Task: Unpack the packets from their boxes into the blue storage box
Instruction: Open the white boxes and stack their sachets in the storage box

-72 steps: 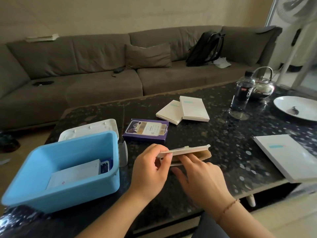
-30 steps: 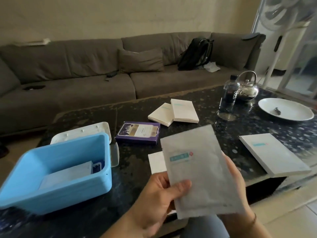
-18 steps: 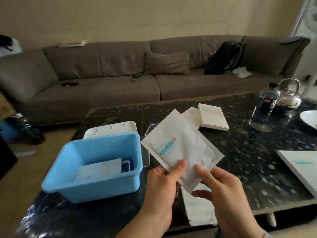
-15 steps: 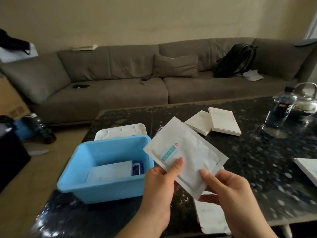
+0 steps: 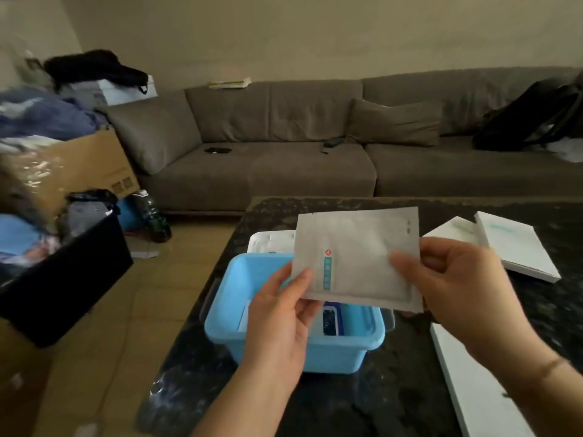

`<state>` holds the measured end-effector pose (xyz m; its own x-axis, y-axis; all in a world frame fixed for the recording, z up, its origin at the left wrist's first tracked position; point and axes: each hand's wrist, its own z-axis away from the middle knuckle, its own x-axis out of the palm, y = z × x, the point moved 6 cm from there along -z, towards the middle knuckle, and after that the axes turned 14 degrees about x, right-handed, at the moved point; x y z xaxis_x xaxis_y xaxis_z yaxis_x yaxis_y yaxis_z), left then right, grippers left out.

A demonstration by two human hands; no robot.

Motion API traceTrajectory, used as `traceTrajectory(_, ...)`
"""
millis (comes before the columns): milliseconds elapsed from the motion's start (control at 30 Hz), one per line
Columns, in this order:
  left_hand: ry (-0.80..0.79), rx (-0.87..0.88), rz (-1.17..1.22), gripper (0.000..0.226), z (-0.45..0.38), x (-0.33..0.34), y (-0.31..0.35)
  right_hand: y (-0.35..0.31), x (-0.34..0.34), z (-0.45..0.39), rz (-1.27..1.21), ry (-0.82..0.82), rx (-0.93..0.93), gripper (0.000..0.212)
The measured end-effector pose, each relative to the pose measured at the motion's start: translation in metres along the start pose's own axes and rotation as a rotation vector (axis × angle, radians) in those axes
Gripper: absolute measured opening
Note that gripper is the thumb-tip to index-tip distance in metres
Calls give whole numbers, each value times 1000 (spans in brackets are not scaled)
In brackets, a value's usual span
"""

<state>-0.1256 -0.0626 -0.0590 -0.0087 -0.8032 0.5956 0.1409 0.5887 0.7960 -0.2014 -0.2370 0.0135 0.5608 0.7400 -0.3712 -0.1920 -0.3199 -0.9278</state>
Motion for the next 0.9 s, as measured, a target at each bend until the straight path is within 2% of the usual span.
traceTrajectory(67, -33, 217, -203, 46, -14, -12, 25, -8, 9, -9, 61, -51, -13, 17)
traceTrajectory(167, -204, 620, -635, 49, -30, -13, 64, -1, 37, -27, 180, -163, 63, 17)
traceTrajectory(233, -354, 740, -885, 41, -49, -12, 74, 13, 63, -40, 243, -264, 188, 13)
traceTrajectory(367, -556, 598, -1440, 22, -83, -14, 54, 37, 111, -52, 234, -417, 413, 17)
traceTrajectory(500, -743, 398, -1787, 23, -88, -22, 26, 54, 141, -58, 256, -437, 461, 19)
traceTrajectory(567, -811, 296, -1855, 26, -87, -27, 16, 62, 151, -59, 305, -439, 460, 26)
traceTrajectory(767, -876, 187, -1884, 21, -87, -32, 7, 69, 166, -60, 626, -475, 347, 53)
traceTrajectory(900, -882, 140, -1902, 23, -90, -35, 4, 61, 163, -58, 893, -522, 243, 47)
